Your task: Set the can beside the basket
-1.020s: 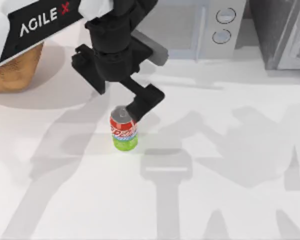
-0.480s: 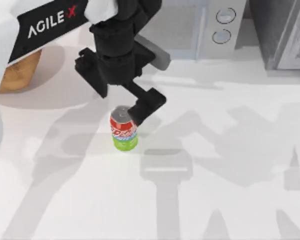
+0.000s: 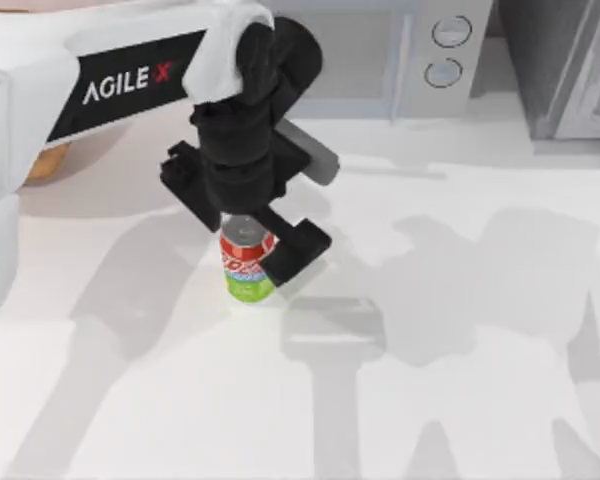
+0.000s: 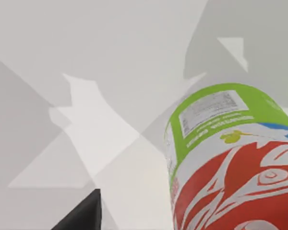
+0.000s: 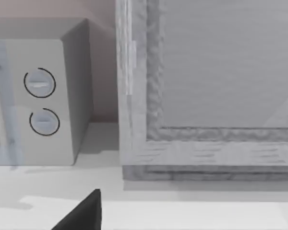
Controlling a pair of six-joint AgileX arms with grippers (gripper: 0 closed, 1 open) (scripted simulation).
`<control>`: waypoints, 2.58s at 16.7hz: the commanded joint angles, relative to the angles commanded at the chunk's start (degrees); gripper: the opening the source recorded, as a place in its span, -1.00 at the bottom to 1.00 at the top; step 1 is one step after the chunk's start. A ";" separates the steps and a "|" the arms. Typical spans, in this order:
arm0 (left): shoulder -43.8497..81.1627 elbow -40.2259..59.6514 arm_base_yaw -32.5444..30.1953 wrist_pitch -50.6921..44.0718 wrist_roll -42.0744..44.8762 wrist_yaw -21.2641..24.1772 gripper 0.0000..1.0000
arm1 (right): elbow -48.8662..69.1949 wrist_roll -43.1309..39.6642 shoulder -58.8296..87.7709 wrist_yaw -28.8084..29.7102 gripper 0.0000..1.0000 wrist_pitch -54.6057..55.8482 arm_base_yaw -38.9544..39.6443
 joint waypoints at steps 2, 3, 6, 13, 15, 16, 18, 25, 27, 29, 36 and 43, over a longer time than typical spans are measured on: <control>0.00 0.00 0.00 0.00 0.00 0.00 1.00 | 0.00 0.00 0.00 0.00 1.00 0.00 0.00; 0.00 0.00 0.00 0.00 0.00 0.00 1.00 | 0.00 0.00 0.00 0.00 1.00 0.00 0.00; 0.00 0.00 0.00 0.00 0.00 0.00 0.55 | 0.00 0.00 0.00 0.00 1.00 0.00 0.00; 0.00 0.00 0.00 0.00 0.00 0.00 -0.51 | 0.00 0.00 0.00 0.00 1.00 0.00 0.00; 0.00 0.00 0.00 0.00 0.00 0.00 -0.81 | 0.00 0.00 0.00 0.00 1.00 0.00 0.00; 0.00 0.00 0.00 0.00 0.00 0.00 -0.96 | 0.00 0.00 0.00 0.00 1.00 0.00 0.00; 0.00 0.00 0.00 0.00 0.00 0.00 -1.00 | 0.00 0.00 0.00 0.00 1.00 0.00 0.00; -0.10 -0.05 0.04 -0.01 0.04 0.05 -1.00 | 0.00 0.00 0.00 0.00 1.00 0.00 0.00; -0.20 -0.60 0.54 -0.27 0.22 -0.19 -1.00 | 0.00 0.00 0.00 0.00 1.00 0.00 0.00; -0.55 -2.59 2.76 -1.28 0.81 -1.14 -1.00 | 0.00 0.00 0.00 0.00 1.00 0.00 0.00; -3.56 -13.01 20.37 -6.80 2.86 -6.44 -1.00 | 0.00 0.00 0.00 0.00 1.00 0.00 0.00; -10.05 -17.45 42.74 -2.73 2.47 -3.95 -1.00 | 0.00 0.00 0.00 0.00 1.00 0.00 0.00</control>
